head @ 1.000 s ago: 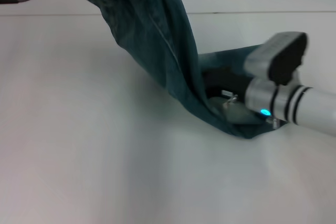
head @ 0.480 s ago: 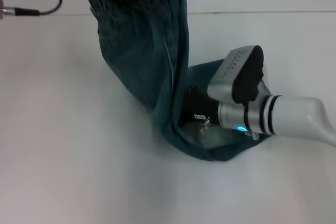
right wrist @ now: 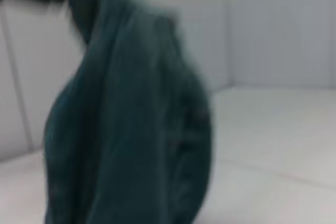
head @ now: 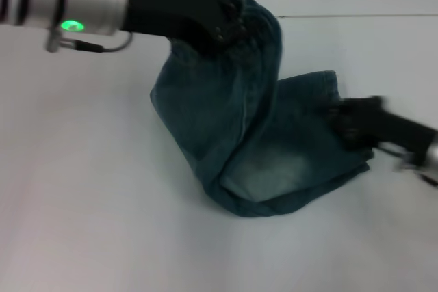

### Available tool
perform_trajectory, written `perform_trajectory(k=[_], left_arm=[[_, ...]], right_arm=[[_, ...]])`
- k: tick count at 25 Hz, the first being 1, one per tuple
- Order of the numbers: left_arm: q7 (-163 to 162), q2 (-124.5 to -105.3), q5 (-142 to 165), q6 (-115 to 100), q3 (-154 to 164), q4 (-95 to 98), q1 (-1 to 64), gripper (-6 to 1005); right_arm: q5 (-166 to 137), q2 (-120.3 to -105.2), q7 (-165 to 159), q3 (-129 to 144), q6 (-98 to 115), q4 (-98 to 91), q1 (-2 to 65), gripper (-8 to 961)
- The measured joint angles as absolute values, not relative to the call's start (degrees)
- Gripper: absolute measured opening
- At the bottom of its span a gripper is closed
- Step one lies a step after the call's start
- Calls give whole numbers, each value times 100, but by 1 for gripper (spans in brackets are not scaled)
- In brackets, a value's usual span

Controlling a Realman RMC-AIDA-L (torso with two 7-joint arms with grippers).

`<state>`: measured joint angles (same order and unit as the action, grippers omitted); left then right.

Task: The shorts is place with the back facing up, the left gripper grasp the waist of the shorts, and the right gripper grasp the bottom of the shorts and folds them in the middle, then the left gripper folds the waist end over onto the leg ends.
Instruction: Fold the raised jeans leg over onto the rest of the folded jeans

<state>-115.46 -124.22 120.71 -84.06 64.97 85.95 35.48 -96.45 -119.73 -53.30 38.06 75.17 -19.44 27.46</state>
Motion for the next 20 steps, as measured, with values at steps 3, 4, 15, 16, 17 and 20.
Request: perform_trajectory(k=[3,4,15,16,17,20], left_arm=[[-11545,-12441,11979,-8013,6968,8413,3551,104],[-11545,-12446,11880,-7751,7209,8291,3561,105],[-11668,-12453,11476,-5848,8670,7154,3906,186],[-11668,-12450,11470,-5855,8658,7134,3909,210],[-11667,-12447,11462,-5863,8642,7126,3904,234],[-11629,-12457,11439,-5888,8485,7237,3730,305]], right_arm=[[-9578,-11967,-5659,3760,7860,-2450,2306,3],[-9538,-11965,-6048,3613,8178,-2977,1825,3],[-9623,-11898,-6438,3127,9224,-3413,1108,6],[-9634,-11892,-6472,3107,9282,-3439,1095,6],[-9644,-11885,-6492,3095,9336,-3461,1091,6],[-9737,-11866,-6526,3067,9474,-3548,1080,7]])
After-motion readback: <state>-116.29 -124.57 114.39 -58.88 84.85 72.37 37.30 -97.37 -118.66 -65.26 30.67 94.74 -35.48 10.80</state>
